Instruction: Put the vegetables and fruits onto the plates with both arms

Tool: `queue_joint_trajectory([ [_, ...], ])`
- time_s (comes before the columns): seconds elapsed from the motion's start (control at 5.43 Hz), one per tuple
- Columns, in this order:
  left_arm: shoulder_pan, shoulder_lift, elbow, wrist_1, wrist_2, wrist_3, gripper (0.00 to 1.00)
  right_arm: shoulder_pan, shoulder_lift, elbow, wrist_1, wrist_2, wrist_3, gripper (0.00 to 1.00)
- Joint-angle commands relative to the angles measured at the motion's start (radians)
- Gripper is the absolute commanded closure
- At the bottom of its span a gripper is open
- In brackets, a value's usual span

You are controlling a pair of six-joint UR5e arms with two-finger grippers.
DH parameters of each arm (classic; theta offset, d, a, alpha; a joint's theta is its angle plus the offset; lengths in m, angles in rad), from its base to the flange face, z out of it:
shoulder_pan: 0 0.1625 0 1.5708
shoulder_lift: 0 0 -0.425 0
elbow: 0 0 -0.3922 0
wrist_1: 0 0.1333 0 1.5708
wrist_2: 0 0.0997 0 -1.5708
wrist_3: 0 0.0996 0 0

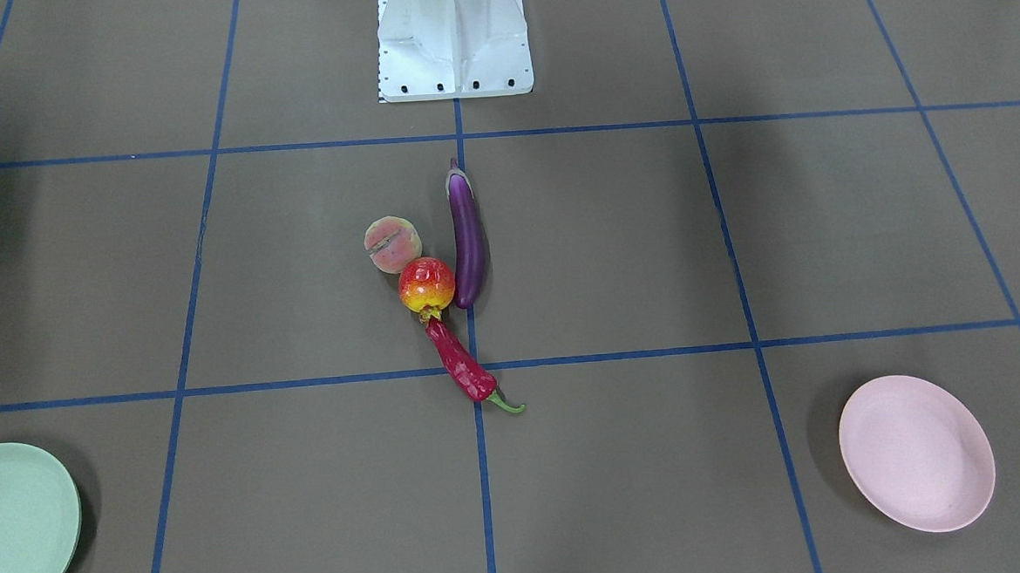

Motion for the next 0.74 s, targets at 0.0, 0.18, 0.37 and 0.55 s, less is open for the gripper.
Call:
queue_joint_trajectory([
  [0.0,0.000,-0.006,-0.016,-0.010,-0.006,0.001,0.00,0.000,-0.003,-0.002,-0.001,0.049,0.001,0.00],
  [0.18,0.002,-0.003,-0.007,-0.020,-0.007,0.001,0.00,-0.001,0.001,-0.002,-0.001,0.049,-0.001,0.00],
  [0.37,0.002,0.010,-0.018,-0.022,-0.007,0.004,0.00,-0.001,0.003,-0.002,0.001,0.049,-0.004,0.00],
  [0.55,0.002,0.022,-0.015,-0.036,-0.009,0.012,0.00,-0.001,0.003,0.005,0.002,0.052,-0.010,0.00],
])
